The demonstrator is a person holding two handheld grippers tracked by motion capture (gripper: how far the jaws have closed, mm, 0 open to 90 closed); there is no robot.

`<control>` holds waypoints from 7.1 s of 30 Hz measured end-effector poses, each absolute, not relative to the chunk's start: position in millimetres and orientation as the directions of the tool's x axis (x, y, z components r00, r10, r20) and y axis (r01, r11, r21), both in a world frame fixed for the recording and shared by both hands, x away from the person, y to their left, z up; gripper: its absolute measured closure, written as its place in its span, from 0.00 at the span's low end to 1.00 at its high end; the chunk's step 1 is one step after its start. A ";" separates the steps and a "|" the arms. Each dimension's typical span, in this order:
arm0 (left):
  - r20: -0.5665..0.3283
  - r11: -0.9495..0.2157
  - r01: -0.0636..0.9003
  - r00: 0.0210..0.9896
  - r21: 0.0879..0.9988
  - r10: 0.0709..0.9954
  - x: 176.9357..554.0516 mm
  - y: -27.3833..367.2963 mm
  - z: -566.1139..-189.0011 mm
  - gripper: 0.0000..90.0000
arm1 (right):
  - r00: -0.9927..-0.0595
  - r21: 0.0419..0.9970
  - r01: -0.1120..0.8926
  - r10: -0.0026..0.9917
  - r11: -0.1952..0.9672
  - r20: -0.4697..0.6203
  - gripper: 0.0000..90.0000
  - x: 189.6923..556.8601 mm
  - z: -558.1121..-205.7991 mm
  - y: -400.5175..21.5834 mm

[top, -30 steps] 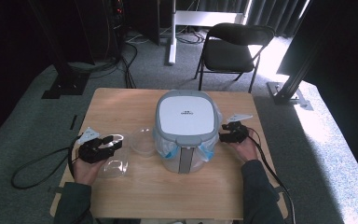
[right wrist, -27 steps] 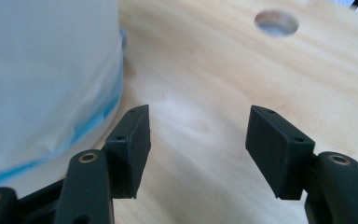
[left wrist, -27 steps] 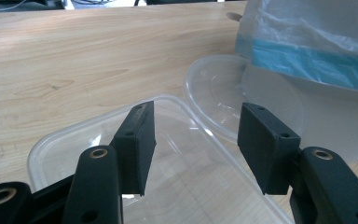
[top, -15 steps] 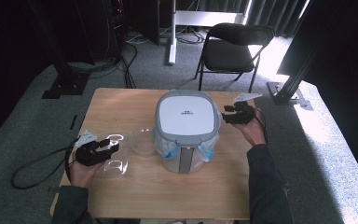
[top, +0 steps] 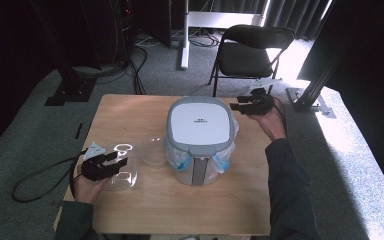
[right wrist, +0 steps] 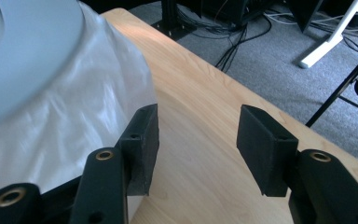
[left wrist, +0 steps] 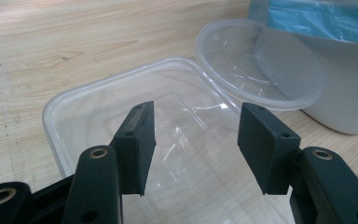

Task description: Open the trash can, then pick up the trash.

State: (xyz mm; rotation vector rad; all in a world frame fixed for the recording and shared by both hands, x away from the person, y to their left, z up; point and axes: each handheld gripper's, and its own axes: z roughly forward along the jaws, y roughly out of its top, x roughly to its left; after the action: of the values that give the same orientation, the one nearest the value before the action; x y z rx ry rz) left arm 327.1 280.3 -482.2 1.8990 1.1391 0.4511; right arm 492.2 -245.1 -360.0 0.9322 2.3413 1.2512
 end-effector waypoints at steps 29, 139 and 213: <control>-0.099 -0.248 0.543 0.530 0.802 0.842 327.8 276.4 -485.9 0.52 | -0.841 0.875 0.293 0.539 0.386 0.044 0.54 500.4 -314.0 -185.8; -0.041 -0.205 0.594 0.374 0.778 0.927 310.9 322.1 -492.4 0.87 | -0.616 0.783 0.533 0.782 0.320 0.100 0.58 400.7 -515.3 -268.1; 0.013 -0.273 0.504 0.459 0.819 0.888 276.0 310.1 -467.1 0.92 | -0.626 0.742 0.555 0.776 0.376 0.075 0.50 400.1 -544.5 -264.5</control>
State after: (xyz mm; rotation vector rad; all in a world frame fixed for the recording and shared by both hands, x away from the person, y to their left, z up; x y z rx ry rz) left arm 276.0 310.1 -467.1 1.9280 1.1647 0.6225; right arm 400.1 -264.5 -544.5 1.1735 2.3534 1.1010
